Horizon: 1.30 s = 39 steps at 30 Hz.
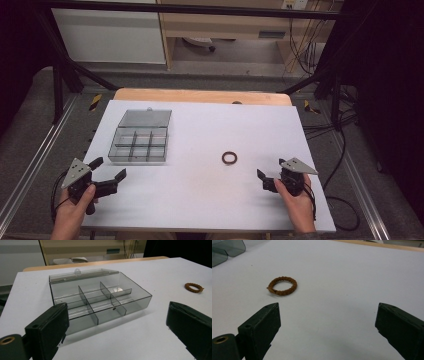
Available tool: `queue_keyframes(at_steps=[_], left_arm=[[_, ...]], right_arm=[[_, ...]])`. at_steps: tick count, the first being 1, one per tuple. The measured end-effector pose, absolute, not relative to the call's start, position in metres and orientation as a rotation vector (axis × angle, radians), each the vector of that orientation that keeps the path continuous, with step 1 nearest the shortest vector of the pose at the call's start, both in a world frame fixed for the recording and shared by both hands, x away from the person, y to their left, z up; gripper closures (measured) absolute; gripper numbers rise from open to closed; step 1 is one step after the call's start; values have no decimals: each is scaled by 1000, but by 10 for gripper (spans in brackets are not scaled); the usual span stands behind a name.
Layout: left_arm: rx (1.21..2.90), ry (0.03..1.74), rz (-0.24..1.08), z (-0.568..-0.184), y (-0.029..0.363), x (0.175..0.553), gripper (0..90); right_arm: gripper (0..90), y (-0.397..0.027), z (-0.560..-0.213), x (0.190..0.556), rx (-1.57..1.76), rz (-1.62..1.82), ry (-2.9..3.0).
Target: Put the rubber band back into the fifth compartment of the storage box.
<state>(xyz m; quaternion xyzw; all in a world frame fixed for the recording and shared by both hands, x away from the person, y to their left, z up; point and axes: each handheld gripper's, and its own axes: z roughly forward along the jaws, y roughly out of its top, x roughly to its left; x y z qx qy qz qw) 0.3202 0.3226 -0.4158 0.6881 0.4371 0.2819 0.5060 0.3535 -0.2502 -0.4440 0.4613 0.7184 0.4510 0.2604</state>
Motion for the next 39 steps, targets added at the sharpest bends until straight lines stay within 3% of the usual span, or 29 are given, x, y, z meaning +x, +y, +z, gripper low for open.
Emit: queue_keyframes(at_steps=[39], left_arm=[[1694, 1072, 678, -421, 321, 322, 44]], right_arm=[[37, -196, -389, 391, 1121, 1253, 1962]])
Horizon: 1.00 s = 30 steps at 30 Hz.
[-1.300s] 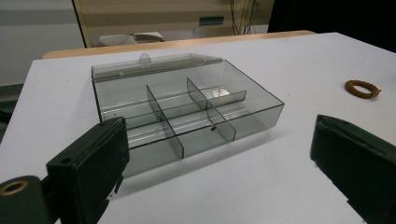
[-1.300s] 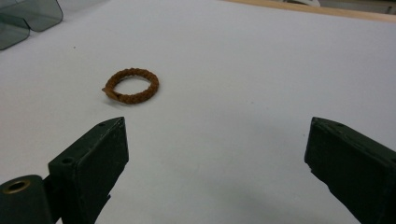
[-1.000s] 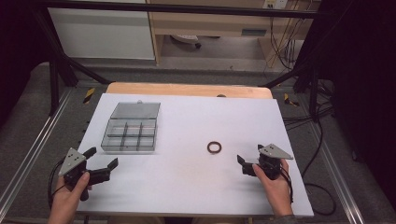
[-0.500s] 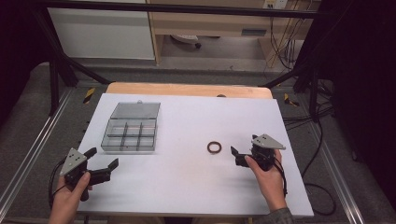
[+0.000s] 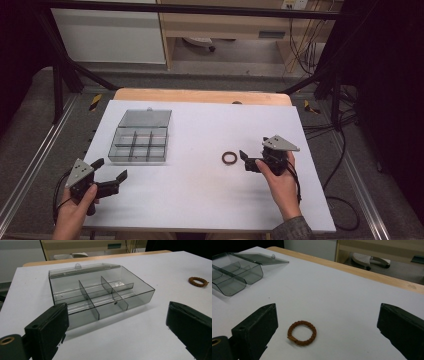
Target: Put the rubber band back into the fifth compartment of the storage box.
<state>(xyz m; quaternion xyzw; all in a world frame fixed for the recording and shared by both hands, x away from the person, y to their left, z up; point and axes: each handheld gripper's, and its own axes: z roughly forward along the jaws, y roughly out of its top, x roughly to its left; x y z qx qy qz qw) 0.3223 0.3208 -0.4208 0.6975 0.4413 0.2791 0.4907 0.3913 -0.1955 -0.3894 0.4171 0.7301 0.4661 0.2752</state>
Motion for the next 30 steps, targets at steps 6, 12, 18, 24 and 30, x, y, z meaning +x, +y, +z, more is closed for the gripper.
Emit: queue_keyframes(at_steps=[6, 12, 18, 24, 30], left_arm=[[1697, 1072, 675, -421, 320, 322, 41], [1694, 1073, 673, -421, 320, 323, 42], [1693, 1066, 670, -421, 320, 322, 42], [1695, 1059, 677, -420, 320, 323, 42], [1697, 1057, 678, -420, 320, 322, 42]], right_arm=[[56, -187, -387, 403, 1115, 1277, 1979], [53, -177, -392, 405, 1113, 1283, 2007], [45, -164, -400, 405, 1105, 1266, 2048], [42, -157, -404, 406, 1103, 1257, 2070], [38, -148, -410, 406, 1099, 1244, 2109]])
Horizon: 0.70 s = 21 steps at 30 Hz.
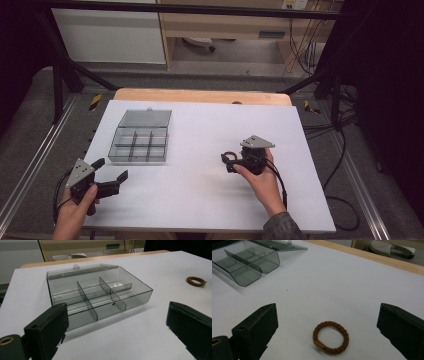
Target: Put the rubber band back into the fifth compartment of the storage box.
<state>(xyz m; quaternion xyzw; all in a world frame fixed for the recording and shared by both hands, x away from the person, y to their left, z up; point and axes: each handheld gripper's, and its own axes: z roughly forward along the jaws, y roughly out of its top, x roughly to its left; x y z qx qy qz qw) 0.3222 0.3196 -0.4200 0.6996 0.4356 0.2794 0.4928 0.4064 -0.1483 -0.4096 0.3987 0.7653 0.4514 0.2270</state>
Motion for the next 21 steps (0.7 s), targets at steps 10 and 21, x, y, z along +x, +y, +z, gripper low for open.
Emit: queue_keyframes(at_steps=[10, 21], left_arm=[[1700, 1055, 676, -420, 320, 322, 41], [1709, 1053, 682, -420, 319, 322, 41]], right_arm=[[70, -136, -419, 405, 1091, 1216, 2187], [119, -127, -428, 403, 1068, 1174, 2264]])
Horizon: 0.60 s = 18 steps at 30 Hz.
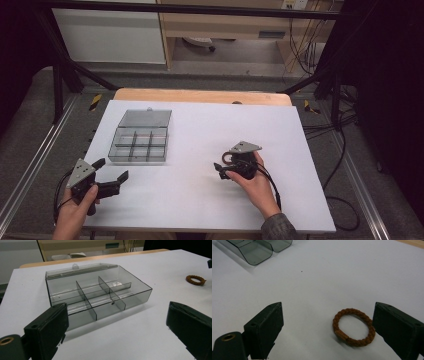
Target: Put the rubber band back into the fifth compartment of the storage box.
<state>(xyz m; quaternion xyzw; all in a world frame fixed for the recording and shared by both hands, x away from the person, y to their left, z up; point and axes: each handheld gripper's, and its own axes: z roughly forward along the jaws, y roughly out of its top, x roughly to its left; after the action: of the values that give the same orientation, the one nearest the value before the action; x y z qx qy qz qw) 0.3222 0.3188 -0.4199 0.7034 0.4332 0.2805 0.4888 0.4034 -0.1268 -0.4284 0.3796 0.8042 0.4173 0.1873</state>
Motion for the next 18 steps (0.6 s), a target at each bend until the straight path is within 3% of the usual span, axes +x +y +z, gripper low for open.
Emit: queue_keyframes(at_steps=[18], left_arm=[[1708, 1051, 677, -420, 319, 322, 41]], right_arm=[[391, -128, -438, 405, 1080, 1149, 2302]])
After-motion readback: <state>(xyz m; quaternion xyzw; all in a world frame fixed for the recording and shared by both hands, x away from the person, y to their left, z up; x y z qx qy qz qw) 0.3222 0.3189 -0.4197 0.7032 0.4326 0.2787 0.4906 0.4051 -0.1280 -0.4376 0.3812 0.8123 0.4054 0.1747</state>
